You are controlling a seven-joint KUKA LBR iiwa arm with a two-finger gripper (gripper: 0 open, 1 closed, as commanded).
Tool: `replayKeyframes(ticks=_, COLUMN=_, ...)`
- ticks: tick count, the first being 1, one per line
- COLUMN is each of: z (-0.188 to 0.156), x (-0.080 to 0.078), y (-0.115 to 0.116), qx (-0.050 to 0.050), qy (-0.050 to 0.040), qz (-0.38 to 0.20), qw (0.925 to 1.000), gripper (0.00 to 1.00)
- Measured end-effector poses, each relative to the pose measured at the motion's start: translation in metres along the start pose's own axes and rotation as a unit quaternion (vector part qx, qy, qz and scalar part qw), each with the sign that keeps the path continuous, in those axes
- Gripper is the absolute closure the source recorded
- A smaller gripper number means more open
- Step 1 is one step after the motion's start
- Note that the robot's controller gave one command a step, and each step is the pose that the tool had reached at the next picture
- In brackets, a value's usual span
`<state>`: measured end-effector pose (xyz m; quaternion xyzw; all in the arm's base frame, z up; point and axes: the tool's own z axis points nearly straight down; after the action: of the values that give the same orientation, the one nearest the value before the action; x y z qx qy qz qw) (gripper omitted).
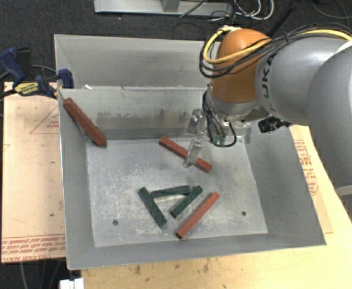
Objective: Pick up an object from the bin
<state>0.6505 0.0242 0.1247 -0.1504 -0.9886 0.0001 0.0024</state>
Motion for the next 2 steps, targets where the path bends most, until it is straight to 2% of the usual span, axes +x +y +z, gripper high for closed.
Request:
replayKeyframes(ticks=1, z=0.0581, x=-0.0061, y=-0.0088, qx=0.001, qy=0.004, qz=0.007, qw=1.0, gripper=0.0)
replayKeyframes(ticks=2, z=0.0536, x=-0.0095, y=-0.0073, qx=-0.001, qy=-0.0039, qz=0.006, qw=1.0, gripper=1.0)
